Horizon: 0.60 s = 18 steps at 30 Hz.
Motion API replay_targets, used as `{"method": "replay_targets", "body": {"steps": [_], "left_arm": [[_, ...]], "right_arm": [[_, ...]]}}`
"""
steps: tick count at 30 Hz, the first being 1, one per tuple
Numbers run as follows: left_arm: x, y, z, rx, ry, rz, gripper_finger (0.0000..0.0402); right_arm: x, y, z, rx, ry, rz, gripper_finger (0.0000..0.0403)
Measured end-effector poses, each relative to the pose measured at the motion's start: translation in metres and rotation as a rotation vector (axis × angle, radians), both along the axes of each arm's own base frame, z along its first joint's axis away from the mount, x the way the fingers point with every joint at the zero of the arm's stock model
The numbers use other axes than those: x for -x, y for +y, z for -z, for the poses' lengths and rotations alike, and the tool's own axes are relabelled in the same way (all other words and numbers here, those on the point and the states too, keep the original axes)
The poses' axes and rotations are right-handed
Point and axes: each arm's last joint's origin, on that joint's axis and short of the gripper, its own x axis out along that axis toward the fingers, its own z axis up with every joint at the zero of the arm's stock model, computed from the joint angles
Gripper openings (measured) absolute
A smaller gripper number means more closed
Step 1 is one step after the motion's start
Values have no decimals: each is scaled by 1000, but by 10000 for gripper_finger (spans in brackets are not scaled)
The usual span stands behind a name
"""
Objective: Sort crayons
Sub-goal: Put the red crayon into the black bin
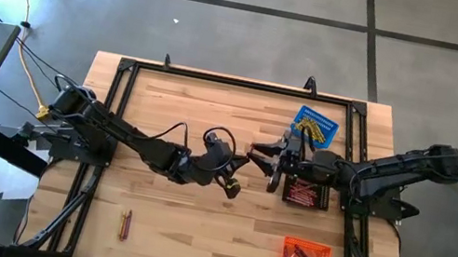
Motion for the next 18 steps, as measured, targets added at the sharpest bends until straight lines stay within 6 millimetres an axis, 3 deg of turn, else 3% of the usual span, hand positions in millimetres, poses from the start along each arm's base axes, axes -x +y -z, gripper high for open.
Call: {"method": "replay_targets", "body": {"steps": [8, 18], "left_arm": [[-1, 0, -3, -35, -8, 17, 0], [-1, 0, -3, -65, 5, 12, 19]], "right_arm": [[0, 1, 0, 16, -1, -46, 16], [0, 1, 0, 41, 2, -46, 9]]}}
